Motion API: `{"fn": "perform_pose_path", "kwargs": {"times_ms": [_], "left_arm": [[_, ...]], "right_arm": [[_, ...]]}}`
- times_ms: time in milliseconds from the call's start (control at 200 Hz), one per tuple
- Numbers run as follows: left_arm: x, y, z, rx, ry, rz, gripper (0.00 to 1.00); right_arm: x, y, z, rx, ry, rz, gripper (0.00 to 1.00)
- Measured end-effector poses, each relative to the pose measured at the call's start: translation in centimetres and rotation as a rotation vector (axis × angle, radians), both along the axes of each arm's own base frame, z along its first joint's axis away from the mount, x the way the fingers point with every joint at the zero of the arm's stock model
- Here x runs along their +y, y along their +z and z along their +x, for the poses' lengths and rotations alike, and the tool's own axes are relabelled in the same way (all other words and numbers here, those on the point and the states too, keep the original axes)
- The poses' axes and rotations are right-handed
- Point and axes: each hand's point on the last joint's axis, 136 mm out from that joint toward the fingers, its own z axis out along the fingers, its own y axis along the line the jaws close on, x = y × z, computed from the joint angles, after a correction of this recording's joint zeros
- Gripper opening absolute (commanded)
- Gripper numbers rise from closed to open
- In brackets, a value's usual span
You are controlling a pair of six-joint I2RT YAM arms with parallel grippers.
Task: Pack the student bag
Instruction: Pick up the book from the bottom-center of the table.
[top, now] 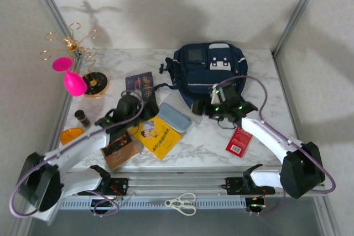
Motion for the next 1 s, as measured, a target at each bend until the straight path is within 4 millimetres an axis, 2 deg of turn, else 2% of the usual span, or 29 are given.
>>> {"fn": "perform_pose_path", "kwargs": {"times_ms": [75,155,230,330,526,761,1001], "left_arm": [[1.1,-2.1,-3.0,0.067,0.036,0.004,0.63],[1.3,-3.2,-5.4,0.104,0.05,-0.005,0.63],[1.2,-3.7,-6.9,0.118,0.057,-0.034,0.63],[1.4,-5.0,-8.3,0.152,0.075,-0.052,0.64],[1.5,-8.7,-9.6,0.243,0.091,-0.036,0.65],[0.7,-9.9,-9.3,0.269,0.079,-0.025,0.65],[0.5,-10.1,-8.3,0.249,0.085,-0.035,0.64]], "right_arm": [[2.4,-1.5,-3.3,0.041,0.115,-0.012,0.79],[4.4,-2.9,-5.9,0.079,0.213,-0.037,0.79],[5.8,-4.3,-7.5,0.107,0.273,-0.063,0.79],[6.7,-6.1,-8.4,0.144,0.312,-0.103,0.81],[7.7,-8.6,-6.9,0.157,0.306,-0.178,0.87],[8.9,-10.4,-5.1,0.146,0.288,-0.213,0.91],[9.9,-10.7,-4.3,0.139,0.291,-0.202,0.91]]}}
